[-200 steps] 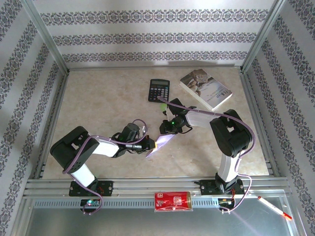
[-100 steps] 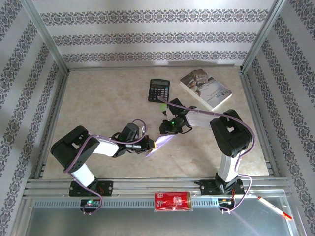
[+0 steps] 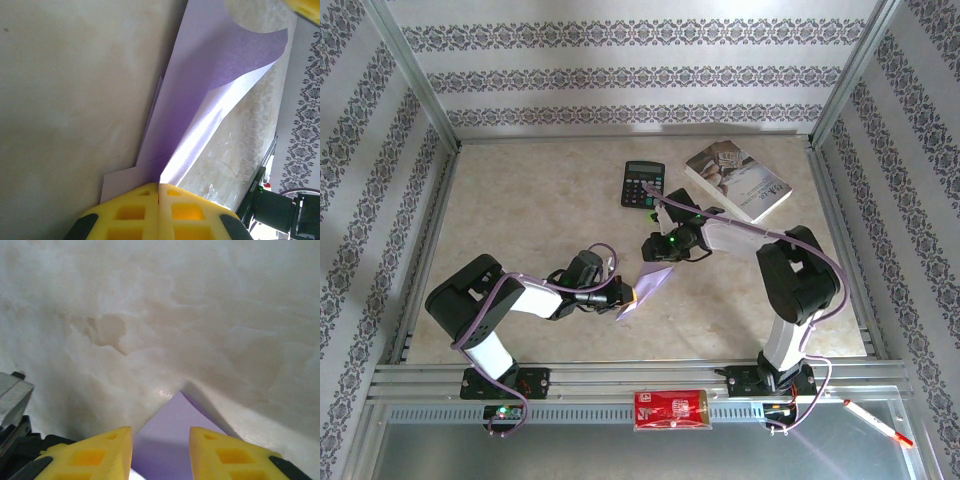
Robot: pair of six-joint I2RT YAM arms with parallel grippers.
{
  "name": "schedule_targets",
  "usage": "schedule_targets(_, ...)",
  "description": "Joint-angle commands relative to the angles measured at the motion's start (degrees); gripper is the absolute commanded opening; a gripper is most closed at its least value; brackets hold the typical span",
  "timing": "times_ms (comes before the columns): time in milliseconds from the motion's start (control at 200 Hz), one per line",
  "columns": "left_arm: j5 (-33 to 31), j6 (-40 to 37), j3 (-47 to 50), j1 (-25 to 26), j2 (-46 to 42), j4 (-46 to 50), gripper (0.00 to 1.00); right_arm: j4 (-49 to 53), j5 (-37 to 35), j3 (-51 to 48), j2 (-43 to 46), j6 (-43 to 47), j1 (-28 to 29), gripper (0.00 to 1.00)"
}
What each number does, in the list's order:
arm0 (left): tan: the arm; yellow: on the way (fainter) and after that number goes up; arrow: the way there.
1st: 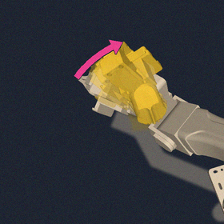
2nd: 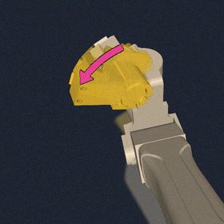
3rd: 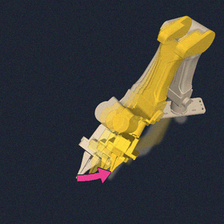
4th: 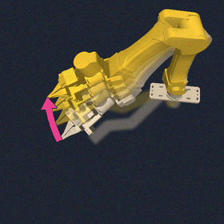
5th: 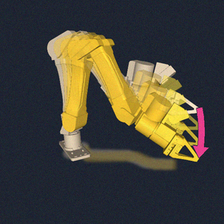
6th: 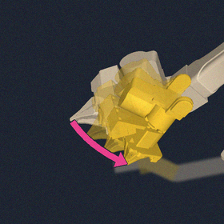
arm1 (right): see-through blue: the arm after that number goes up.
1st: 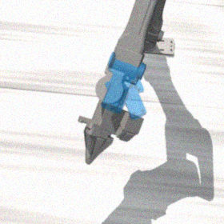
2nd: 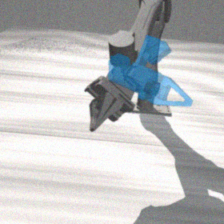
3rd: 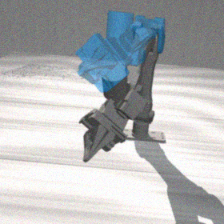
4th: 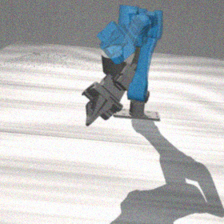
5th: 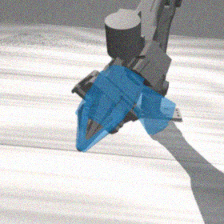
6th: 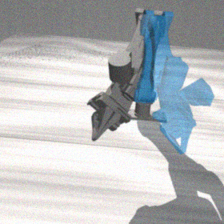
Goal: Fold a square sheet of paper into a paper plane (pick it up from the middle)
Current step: Fold the wing for the fifth time at the center of the table.
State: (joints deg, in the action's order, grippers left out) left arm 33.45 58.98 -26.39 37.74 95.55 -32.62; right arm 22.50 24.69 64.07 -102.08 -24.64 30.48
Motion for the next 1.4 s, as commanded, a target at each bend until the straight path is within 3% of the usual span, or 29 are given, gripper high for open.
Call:
schedule_targets(0, -1.0, -0.4, 0.6, -0.8, 1.2, 2.0, 0.0, 0.3, -0.8, -0.4, 4.2, 0.6, -0.7, 0.36)
schedule_targets(230, -1.2, -0.2, 0.6, -0.9, 1.5, 1.9, 0.0, -8.5, 5.5, -9.3, 10.9, -4.4, 2.6, 0.3)
schedule_targets(465, -1.3, -0.2, 0.8, -0.8, 1.2, 2.2, 0.0, -15.9, 4.2, -15.5, 9.8, -10.2, 7.0, 0.22)
schedule_targets(1144, -1.3, 0.0, 1.3, -0.8, 1.2, 1.6, 0.0, -15.9, 2.4, -11.9, -1.6, -6.4, 6.1, 0.16)
schedule_targets(1394, -1.2, -0.3, 1.3, -0.7, 1.0, 2.2, 0.05, -15.7, 1.9, -12.8, -2.4, -5.5, 5.6, 0.15)
